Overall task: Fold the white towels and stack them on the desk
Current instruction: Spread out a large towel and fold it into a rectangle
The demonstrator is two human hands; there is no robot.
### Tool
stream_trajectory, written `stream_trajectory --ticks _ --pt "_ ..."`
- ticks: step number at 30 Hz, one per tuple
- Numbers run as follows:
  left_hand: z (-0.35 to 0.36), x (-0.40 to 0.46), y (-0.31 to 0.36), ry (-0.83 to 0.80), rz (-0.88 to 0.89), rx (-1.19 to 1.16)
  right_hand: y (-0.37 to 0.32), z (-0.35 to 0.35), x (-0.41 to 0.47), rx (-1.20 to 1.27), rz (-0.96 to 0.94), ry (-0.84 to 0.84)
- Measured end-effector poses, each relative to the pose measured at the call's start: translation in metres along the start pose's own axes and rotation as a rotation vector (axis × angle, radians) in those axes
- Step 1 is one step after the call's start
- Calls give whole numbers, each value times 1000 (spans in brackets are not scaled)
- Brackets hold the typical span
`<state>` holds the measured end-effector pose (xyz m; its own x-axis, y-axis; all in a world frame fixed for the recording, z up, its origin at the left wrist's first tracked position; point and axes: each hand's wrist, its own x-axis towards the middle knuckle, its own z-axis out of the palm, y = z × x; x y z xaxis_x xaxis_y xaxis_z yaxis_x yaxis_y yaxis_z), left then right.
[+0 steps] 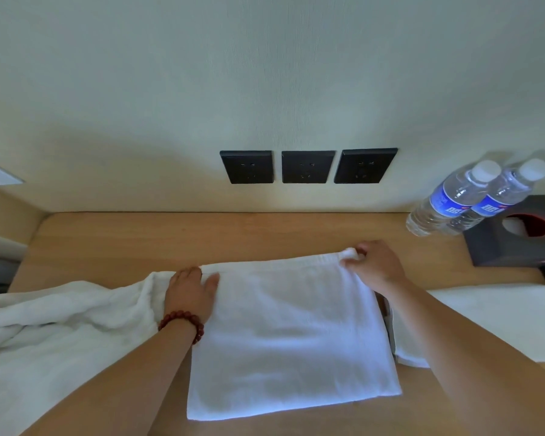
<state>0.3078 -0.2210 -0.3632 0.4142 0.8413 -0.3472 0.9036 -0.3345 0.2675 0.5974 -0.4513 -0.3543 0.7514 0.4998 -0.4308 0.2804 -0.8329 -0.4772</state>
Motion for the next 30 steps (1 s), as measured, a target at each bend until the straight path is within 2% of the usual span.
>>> stream_trajectory --ticks 3,6,11,22,28,30 --pt "-14 1 9 -58 -156 -201 0 -2 -1 -11 -35 -37" --pt "-21 0 14 -89 -106 -189 -3 -4 -9 -60 -107 20" --pt "-25 -21 17 -42 -55 -242 -2 -5 -31 -15 -165 80" --pt "-62 -87 -2 17 43 -368 -2 -24 -95 462 4 91" --pt "-75 -151 -29 -58 171 -482 19 -37 -165 610 54 52" --pt "-75 -164 -37 -140 178 -500 29 -39 -188 625 102 30"
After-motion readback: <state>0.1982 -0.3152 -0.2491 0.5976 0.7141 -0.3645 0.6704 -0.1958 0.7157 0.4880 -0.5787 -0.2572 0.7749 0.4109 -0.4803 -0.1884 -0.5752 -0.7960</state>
